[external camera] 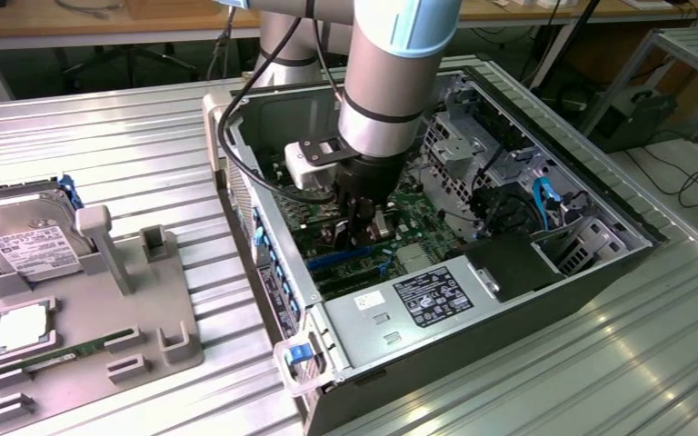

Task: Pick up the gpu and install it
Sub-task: 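Insert the gpu into the slot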

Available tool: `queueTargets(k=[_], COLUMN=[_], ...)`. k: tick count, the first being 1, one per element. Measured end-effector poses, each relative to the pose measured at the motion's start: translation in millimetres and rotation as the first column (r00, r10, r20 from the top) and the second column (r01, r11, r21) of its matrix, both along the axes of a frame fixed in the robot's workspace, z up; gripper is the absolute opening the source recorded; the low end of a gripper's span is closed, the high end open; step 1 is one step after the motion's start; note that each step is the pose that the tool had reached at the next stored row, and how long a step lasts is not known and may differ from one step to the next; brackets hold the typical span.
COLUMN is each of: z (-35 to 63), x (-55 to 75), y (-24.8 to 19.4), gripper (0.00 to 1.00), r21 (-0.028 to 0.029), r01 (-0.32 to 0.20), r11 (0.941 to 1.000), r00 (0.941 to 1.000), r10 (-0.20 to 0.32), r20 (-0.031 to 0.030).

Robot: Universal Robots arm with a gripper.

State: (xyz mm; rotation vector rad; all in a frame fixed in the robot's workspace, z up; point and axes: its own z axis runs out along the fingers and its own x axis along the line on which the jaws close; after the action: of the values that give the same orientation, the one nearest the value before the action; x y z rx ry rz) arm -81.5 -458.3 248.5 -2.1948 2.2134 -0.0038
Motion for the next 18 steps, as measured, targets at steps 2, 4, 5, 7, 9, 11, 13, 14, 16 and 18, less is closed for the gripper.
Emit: queueTargets(k=[2, 4, 5, 7, 9, 11, 13, 14, 16, 18], z=[-0.6, -0.6, -0.7, -1.3, -2.2, -3.5, -4.2, -4.3, -4.7, -5.1], x=[2.3, 2.3, 2.3, 2.4, 2.4, 2.4, 2.0, 1.5, 0.7, 0.0], y=[0.0, -0.1, -0.1, -0.3, -1.3, -1.5, -1.6, -1.6, -1.5, -1.5], gripper=[0.28, 0.28, 0.28, 0.28, 0.28, 0.28, 0.28, 0.28, 0.28, 0.28], r21=[-0.0001, -0.0002, -0.0002, 0.0002, 0.0000, 0.0002, -0.0002, -0.0002, -0.0002, -0.0002], r01=[0.000, 0.000, 0.000, 0.001, 0.008, 0.018, 0.026, 0.026, 0.026, 0.026], r11=[1.0000, 1.0000, 1.0000, 1.0000, 1.0000, 0.9998, 0.9997, 0.9997, 0.9997, 0.9997], r00=[1.0000, 1.0000, 1.0000, 1.0000, 1.0000, 0.9998, 0.9997, 0.9997, 0.9997, 0.9996], r10=[0.000, 0.000, 0.000, -0.001, -0.008, -0.018, -0.026, -0.026, -0.026, -0.026], r20=[-0.0001, -0.0002, -0.0003, -0.0002, -0.0003, -0.0002, -0.0003, -0.0004, -0.0010, -0.0016])
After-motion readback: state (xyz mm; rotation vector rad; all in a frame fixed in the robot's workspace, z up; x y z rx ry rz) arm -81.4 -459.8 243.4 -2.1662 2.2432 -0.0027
